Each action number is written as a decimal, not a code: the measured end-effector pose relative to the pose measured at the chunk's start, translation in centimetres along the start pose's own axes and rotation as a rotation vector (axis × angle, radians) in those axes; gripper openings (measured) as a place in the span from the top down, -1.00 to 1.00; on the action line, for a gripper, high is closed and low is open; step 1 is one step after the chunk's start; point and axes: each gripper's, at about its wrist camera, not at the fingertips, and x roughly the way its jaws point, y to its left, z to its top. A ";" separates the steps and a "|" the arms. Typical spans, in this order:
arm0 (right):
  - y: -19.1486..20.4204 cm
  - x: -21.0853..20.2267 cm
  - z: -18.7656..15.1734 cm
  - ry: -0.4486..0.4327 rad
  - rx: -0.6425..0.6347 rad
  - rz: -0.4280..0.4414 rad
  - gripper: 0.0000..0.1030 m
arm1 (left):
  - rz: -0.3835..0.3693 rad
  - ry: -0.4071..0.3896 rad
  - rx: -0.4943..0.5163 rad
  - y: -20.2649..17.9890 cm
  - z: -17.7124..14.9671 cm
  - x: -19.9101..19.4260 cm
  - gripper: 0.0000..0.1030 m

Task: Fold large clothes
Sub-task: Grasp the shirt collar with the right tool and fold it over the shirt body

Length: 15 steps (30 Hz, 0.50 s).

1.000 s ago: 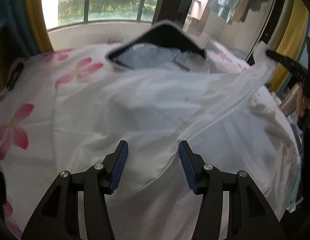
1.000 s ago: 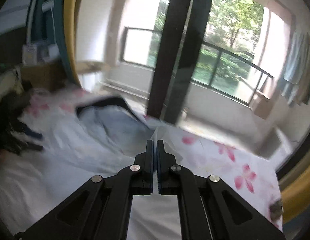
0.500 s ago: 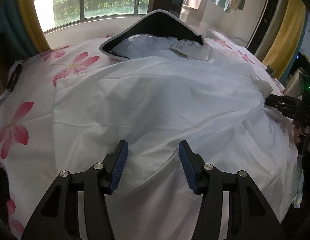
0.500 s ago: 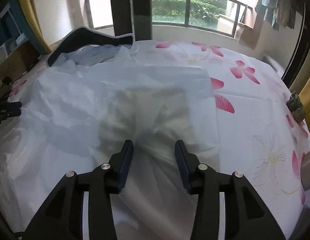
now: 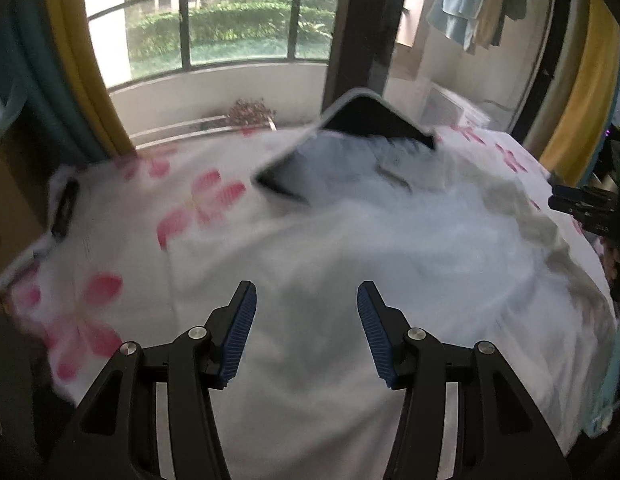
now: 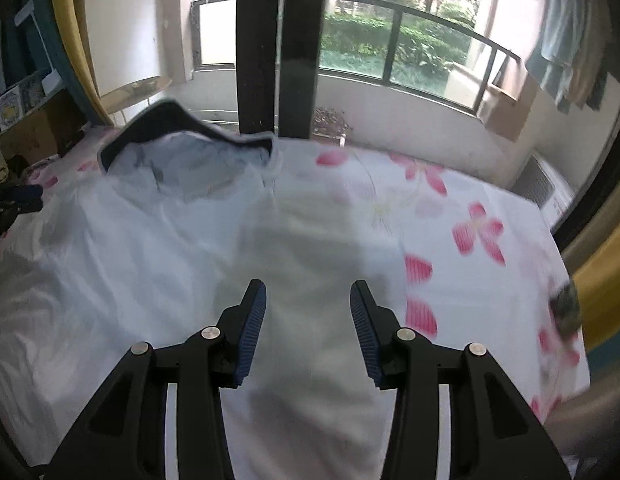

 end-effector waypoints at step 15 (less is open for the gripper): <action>2.1 12.8 9.7 0.068 -0.037 0.179 -0.04 | 0.042 0.057 0.003 3.0 6.9 8.8 -0.08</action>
